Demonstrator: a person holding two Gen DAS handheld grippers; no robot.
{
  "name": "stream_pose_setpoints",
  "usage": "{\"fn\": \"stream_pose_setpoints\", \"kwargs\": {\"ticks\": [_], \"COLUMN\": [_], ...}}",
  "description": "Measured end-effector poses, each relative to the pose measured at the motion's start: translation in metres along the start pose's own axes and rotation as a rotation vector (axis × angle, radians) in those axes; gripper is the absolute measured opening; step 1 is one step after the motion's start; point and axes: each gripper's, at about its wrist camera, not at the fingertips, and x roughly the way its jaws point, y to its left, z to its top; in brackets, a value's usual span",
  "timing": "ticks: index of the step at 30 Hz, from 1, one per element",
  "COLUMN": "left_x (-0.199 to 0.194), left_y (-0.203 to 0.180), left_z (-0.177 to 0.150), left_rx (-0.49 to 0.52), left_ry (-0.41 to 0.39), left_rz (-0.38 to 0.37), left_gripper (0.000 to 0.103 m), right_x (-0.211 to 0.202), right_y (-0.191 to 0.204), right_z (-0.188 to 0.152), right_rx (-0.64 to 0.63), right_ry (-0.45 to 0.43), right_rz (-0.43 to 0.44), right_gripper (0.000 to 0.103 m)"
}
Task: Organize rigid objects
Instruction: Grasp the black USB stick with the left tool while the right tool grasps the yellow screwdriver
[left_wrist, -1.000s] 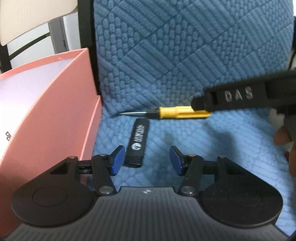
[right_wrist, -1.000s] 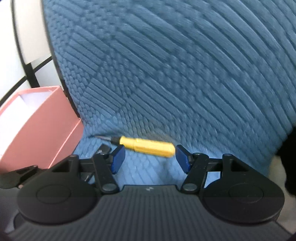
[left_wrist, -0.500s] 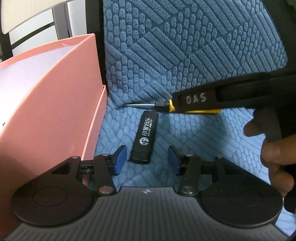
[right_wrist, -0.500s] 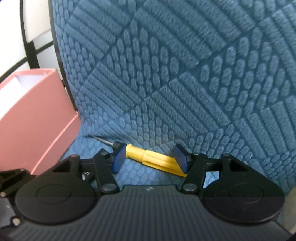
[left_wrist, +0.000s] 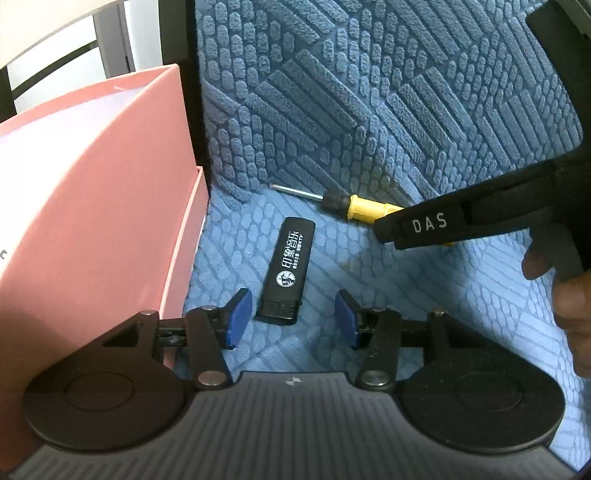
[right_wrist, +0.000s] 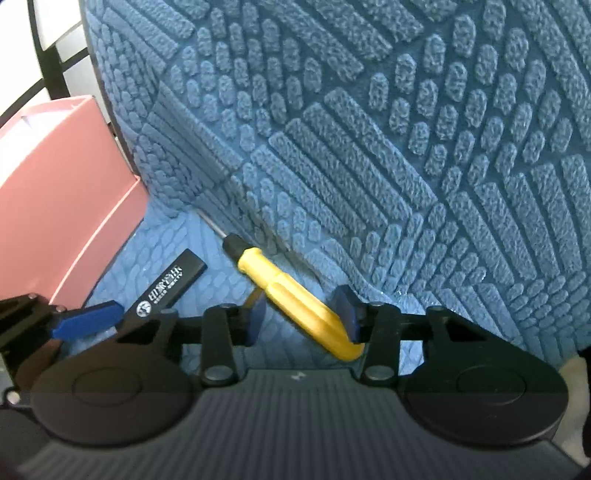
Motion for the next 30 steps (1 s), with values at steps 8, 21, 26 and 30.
{"fn": "stream_pose_setpoints", "kwargs": {"ticks": [8, 21, 26, 30], "left_x": [-0.005, -0.023, -0.033, -0.041], "left_y": [0.001, 0.005, 0.011, 0.010], "left_z": [0.006, -0.005, -0.010, -0.015], "left_rx": [0.031, 0.004, -0.016, -0.006], "left_ry": [0.017, 0.027, 0.025, 0.010], "left_rz": [-0.025, -0.083, -0.099, -0.093], "left_gripper": [0.029, 0.029, 0.029, 0.029], "right_x": [-0.010, -0.045, -0.054, -0.071], "right_y": [0.012, 0.016, 0.018, 0.018], "right_z": [0.000, -0.040, -0.049, -0.058], "right_rx": [-0.026, 0.007, 0.037, 0.066], "right_ry": [0.005, 0.058, 0.067, 0.064], "right_rz": [-0.016, -0.009, -0.028, -0.061], "right_gripper": [0.037, 0.030, 0.030, 0.029]}}
